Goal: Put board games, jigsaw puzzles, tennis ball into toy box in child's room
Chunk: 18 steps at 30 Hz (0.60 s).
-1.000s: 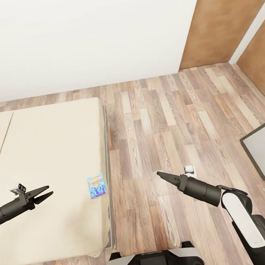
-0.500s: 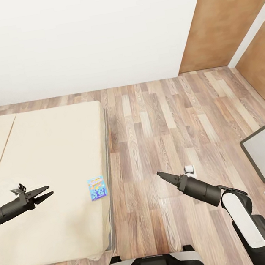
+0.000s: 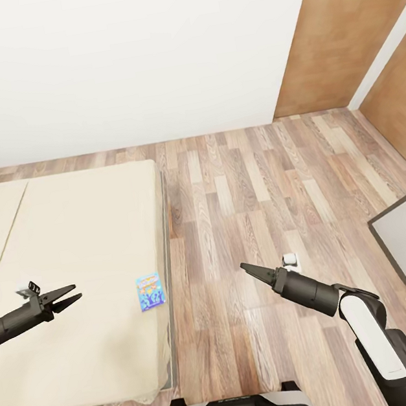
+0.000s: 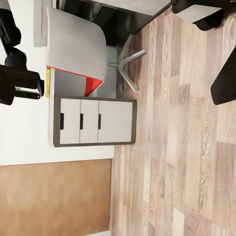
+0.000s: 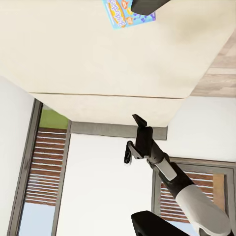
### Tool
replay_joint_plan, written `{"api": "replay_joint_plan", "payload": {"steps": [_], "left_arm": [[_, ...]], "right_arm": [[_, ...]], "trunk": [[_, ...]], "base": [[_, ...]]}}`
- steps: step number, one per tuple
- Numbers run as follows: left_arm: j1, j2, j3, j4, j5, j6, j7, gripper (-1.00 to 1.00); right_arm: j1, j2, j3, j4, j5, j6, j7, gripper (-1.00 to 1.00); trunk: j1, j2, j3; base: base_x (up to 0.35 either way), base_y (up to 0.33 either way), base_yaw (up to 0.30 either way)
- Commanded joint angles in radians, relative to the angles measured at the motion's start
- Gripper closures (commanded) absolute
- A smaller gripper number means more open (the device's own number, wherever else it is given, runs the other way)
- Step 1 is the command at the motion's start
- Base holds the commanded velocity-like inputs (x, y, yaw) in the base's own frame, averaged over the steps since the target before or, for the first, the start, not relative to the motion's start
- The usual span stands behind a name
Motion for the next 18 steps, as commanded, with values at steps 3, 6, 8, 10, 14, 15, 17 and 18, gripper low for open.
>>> {"api": "replay_joint_plan", "payload": {"steps": [3, 6, 8, 10, 14, 15, 17, 18], "left_arm": [[0.000, 0.000, 0.000, 0.000, -0.001, 0.011, -0.004, -1.00], [0.000, 0.000, 0.000, 0.000, 0.000, 0.011, -0.004, -1.00], [0.000, 0.000, 0.000, 0.000, 0.000, 0.011, -0.004, -1.00], [0.000, 0.000, 0.000, 0.000, 0.000, 0.011, -0.004, -1.00], [0.000, 0.000, 0.000, 0.000, 0.000, 0.011, -0.004, -1.00], [0.000, 0.000, 0.000, 0.000, 0.000, 0.011, -0.004, -1.00], [0.000, 0.000, 0.000, 0.000, 0.000, 0.011, -0.004, -1.00], [0.000, 0.000, 0.000, 0.000, 0.000, 0.011, -0.004, -1.00]], "right_arm": [[-0.001, 0.000, -0.001, 0.000, 0.000, 0.006, 0.001, -1.00], [-0.001, 0.001, -0.001, 0.001, -0.001, 0.006, 0.001, -1.00], [-0.001, 0.001, -0.001, 0.001, -0.001, 0.006, 0.001, -1.00], [-0.001, 0.002, -0.001, 0.001, -0.001, 0.006, 0.001, -1.00], [-0.001, 0.001, -0.001, 0.001, 0.000, 0.006, 0.001, -1.00], [-0.001, 0.001, -0.001, 0.001, 0.000, 0.006, 0.001, -1.00], [-0.001, 0.002, -0.001, 0.001, -0.001, 0.006, 0.001, -1.00], [-0.001, 0.002, -0.001, 0.001, -0.001, 0.006, 0.001, -1.00]], "trunk": [[0.001, -0.001, 0.004], [0.001, -0.001, 0.009], [0.001, -0.001, 0.012], [0.001, -0.001, 0.015], [0.001, -0.001, 0.022], [0.001, -0.001, 0.023], [0.001, -0.001, 0.027], [0.001, -0.001, 0.028]], "base": [[0.000, 0.000, 0.000], [0.000, 0.000, 0.000], [0.000, 0.000, 0.000], [0.000, 0.000, 0.000], [0.000, 0.000, 0.000], [0.000, 0.000, 0.000], [0.000, 0.000, 0.000], [0.000, 0.000, 0.000]]}}
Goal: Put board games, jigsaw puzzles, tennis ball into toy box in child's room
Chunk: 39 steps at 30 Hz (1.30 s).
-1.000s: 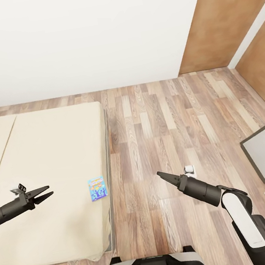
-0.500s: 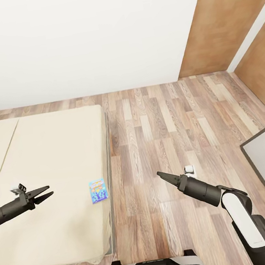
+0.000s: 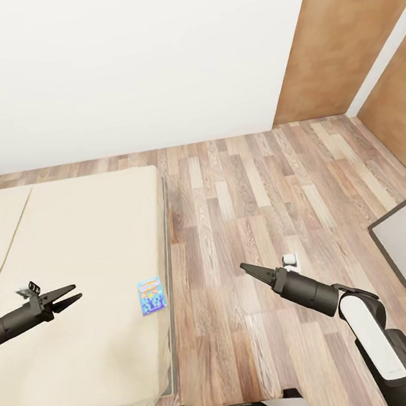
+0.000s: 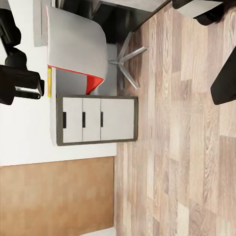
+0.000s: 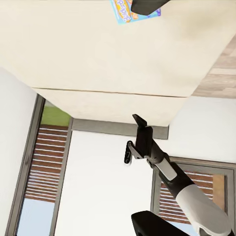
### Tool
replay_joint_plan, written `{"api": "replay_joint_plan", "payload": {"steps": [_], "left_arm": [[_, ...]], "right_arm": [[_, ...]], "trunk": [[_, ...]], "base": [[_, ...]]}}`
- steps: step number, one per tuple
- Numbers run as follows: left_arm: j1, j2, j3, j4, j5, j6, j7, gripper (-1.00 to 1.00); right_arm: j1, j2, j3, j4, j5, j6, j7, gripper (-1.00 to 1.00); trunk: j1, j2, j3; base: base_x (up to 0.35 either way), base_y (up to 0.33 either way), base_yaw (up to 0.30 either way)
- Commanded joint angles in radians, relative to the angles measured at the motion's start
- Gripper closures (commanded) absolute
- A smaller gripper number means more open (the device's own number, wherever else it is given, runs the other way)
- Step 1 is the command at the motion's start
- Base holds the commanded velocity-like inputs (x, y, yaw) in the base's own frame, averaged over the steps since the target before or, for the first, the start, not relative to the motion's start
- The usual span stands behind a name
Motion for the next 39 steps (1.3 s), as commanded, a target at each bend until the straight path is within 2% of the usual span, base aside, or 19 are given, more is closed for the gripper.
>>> {"api": "replay_joint_plan", "payload": {"steps": [1, 25, 39], "left_arm": [[0.000, 0.000, 0.000, 0.000, -0.001, 0.011, -0.004, -1.00], [0.000, -0.002, -0.001, 0.000, -0.003, 0.011, -0.004, -1.00], [0.000, -0.018, -0.001, 0.000, -0.006, 0.011, -0.004, -1.00]], "right_arm": [[-0.001, 0.000, -0.001, 0.000, -0.001, 0.006, 0.002, -1.00], [-0.001, -0.001, -0.001, 0.000, 0.000, 0.006, 0.002, -1.00], [-0.001, 0.000, -0.001, 0.001, 0.000, 0.005, 0.001, -1.00]], "trunk": [[0.001, -0.001, 0.000], [0.001, -0.001, 0.040], [0.001, -0.001, 0.062]], "base": [[0.000, 0.000, 0.000], [0.000, 0.000, 0.000], [0.000, 0.000, 0.000]]}}
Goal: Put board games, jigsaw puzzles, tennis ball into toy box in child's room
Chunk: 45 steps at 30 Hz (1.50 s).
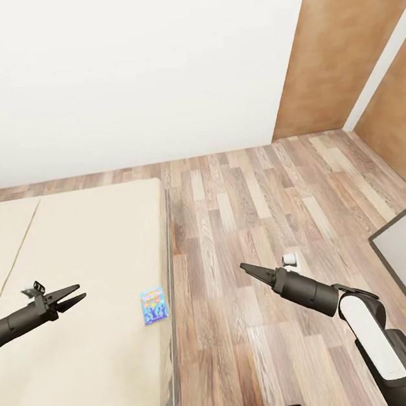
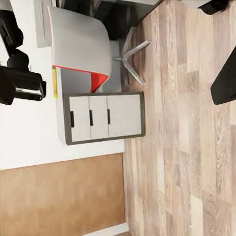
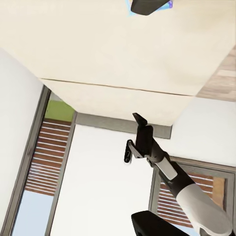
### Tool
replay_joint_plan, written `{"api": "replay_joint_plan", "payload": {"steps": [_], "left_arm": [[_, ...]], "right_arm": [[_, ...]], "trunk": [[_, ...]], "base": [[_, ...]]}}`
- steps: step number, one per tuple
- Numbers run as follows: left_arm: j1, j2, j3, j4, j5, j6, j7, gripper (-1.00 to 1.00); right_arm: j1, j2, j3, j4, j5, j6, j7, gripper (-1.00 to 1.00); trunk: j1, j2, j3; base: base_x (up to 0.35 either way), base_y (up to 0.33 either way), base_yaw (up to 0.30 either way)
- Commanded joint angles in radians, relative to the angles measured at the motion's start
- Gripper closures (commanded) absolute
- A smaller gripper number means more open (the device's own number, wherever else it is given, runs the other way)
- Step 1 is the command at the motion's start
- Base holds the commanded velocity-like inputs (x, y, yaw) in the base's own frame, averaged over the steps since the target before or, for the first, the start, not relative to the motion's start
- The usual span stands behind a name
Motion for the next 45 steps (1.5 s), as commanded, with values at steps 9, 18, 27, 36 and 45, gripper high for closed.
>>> {"api": "replay_joint_plan", "payload": {"steps": [9, 18, 27, 36, 45], "left_arm": [[0.000, 0.000, 0.000, 0.000, -0.001, 0.011, -0.004, -1.00], [-0.001, -0.003, 0.000, 0.000, -0.002, 0.011, -0.004, -1.00], [0.000, -0.012, 0.000, 0.000, -0.002, 0.012, -0.004, -1.00], [0.000, -0.014, 0.000, 0.000, -0.002, 0.012, -0.004, -1.00], [0.000, -0.018, 0.000, 0.000, -0.003, 0.012, -0.004, -1.00]], "right_arm": [[-0.001, 0.000, -0.001, 0.000, 0.001, 0.005, 0.002, -1.00], [-0.001, 0.001, -0.001, 0.000, 0.001, 0.005, 0.002, -1.00], [-0.001, 0.001, -0.001, 0.000, 0.000, 0.005, 0.002, -1.00], [-0.001, 0.002, -0.001, 0.000, 0.001, 0.005, 0.002, -1.00], [-0.001, 0.001, -0.001, 0.000, 0.000, 0.005, 0.002, -1.00]], "trunk": [[0.001, -0.002, 0.013], [0.001, -0.002, 0.028], [0.001, -0.002, 0.043], [0.001, -0.002, 0.058], [0.001, -0.002, 0.072]], "base": [[0.000, 0.000, 0.000], [0.000, 0.000, 0.000], [0.000, 0.000, 0.000], [0.000, 0.000, 0.000], [0.000, 0.000, 0.000]]}}
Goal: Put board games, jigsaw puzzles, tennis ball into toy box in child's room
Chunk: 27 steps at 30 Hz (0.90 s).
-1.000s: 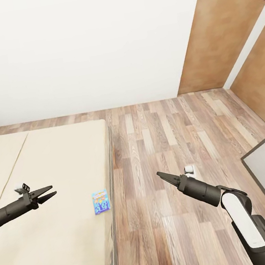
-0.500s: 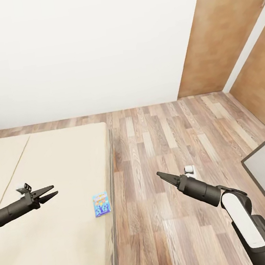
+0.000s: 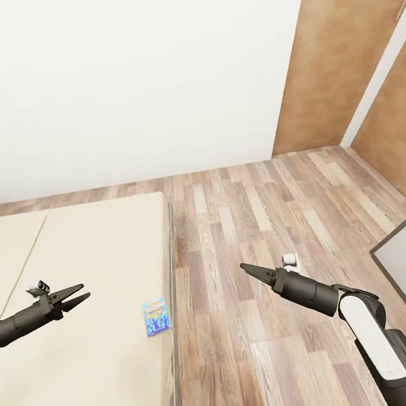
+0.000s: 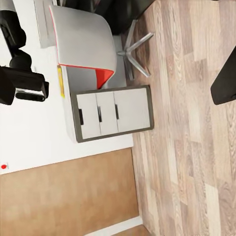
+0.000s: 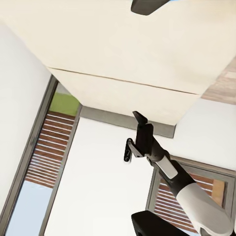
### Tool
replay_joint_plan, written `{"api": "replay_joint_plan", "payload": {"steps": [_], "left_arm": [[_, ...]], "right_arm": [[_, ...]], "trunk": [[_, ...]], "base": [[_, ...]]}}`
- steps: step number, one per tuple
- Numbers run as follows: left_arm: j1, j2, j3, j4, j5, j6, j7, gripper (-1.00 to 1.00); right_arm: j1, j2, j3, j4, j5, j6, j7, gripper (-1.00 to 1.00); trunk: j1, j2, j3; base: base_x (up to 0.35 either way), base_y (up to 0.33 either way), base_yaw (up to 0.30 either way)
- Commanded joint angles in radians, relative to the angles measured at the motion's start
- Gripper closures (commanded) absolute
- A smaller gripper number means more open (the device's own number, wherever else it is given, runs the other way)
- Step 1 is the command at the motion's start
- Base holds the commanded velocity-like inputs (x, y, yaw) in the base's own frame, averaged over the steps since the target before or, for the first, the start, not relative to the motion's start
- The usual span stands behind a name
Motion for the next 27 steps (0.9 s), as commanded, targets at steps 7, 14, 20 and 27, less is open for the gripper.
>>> {"api": "replay_joint_plan", "payload": {"steps": [7, 14, 20, 27], "left_arm": [[-0.001, -0.004, 0.000, 0.000, -0.001, 0.011, -0.004, -1.00], [-0.001, -0.005, 0.000, 0.000, -0.001, 0.012, -0.004, -1.00], [-0.001, -0.008, 0.000, 0.000, -0.001, 0.012, -0.004, -1.00], [-0.001, -0.009, 0.000, 0.000, -0.001, 0.012, -0.004, -1.00]], "right_arm": [[-0.001, 0.000, -0.001, 0.000, -0.001, 0.006, 0.002, -1.00], [-0.001, 0.000, -0.001, 0.000, -0.001, 0.006, 0.002, -1.00], [-0.001, 0.000, -0.001, 0.000, -0.001, 0.005, 0.002, -1.00], [-0.001, 0.001, -0.001, 0.000, 0.001, 0.005, 0.002, -1.00]], "trunk": [[0.001, -0.002, 0.010], [0.001, -0.002, 0.022], [0.001, -0.002, 0.031], [0.001, -0.002, 0.042]], "base": [[0.000, 0.000, 0.000], [0.000, 0.000, 0.000], [0.000, 0.000, 0.000], [0.000, 0.000, 0.000]]}}
